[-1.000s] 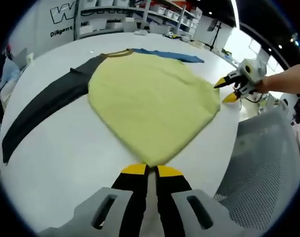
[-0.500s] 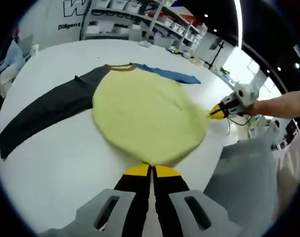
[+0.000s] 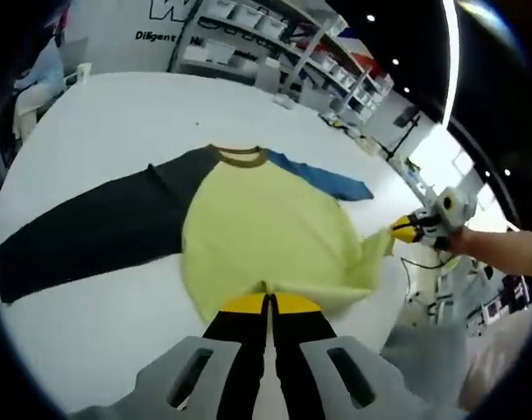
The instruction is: Fold the garment on the visible template until the final outline fits inside the template.
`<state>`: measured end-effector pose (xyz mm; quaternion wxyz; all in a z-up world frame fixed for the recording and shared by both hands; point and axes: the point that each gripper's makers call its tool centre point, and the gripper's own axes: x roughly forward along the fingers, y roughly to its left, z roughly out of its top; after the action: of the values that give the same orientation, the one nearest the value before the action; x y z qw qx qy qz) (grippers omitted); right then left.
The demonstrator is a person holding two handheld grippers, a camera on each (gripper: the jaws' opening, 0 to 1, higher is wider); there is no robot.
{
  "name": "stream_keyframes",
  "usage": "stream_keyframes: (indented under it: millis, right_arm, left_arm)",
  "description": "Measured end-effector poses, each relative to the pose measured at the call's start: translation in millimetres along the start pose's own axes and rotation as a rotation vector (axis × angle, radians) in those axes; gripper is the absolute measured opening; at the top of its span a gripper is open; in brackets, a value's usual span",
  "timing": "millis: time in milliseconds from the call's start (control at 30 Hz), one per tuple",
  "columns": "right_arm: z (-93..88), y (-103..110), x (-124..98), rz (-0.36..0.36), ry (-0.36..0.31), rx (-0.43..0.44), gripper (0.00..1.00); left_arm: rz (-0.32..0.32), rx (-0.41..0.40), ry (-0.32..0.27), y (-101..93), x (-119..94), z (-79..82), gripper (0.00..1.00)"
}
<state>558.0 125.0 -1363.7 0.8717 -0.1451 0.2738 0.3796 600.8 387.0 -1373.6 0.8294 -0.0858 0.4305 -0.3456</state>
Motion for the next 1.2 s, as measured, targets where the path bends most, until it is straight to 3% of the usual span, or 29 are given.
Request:
stream_keyframes:
  millis: [67, 200, 333, 400, 567, 700, 867, 1033, 1200]
  right_arm:
    - [1.1, -7, 7, -0.015, 0.005, 0.010, 0.00]
    - [-11.4, -26, 24, -0.072, 0.077, 0.012, 0.00]
    - [-16.6, -33, 35, -0.081, 0.088, 0.045, 0.00]
    - [-19.7, -33, 39, -0.070, 0.087, 0.053, 0.00]
    - [-27.8, -35, 44, -0.066, 0.104, 0.070, 0.00]
    - [-29.4, -34, 45, -0.055, 0.110, 0.065, 0.00]
    - [-31.0, -33, 46, -0.055, 0.117, 0.070, 0.00]
    - [-32.5, -33, 47, -0.053, 0.121, 0.069, 0.00]
    - [-33.2, -32, 49, -0.058, 0.123, 0.077, 0.00]
  left_arm:
    - [0.051, 0.001, 0.001, 12.3, 11, 5.3, 0.02]
    - [0.086, 0.015, -0.011, 21.1, 24, 11.2, 0.00]
    - [0.076, 0.039, 0.013, 16.7, 27, 3.5, 0.02]
    - [0.077, 0.091, 0.059, 19.3, 28, -8.9, 0.07]
    - [0.050, 0.106, 0.045, 16.2, 28, -13.6, 0.24]
    - [0.036, 0.141, 0.086, 18.0, 33, -24.8, 0.20]
    - [0.037, 0.102, 0.069, 18.3, 47, -13.6, 0.19]
    - [0.160, 0.157, 0.148, 43.6, 54, -19.8, 0.22]
    - [0.114, 0.133, 0.144, 35.8, 58, -20.6, 0.11]
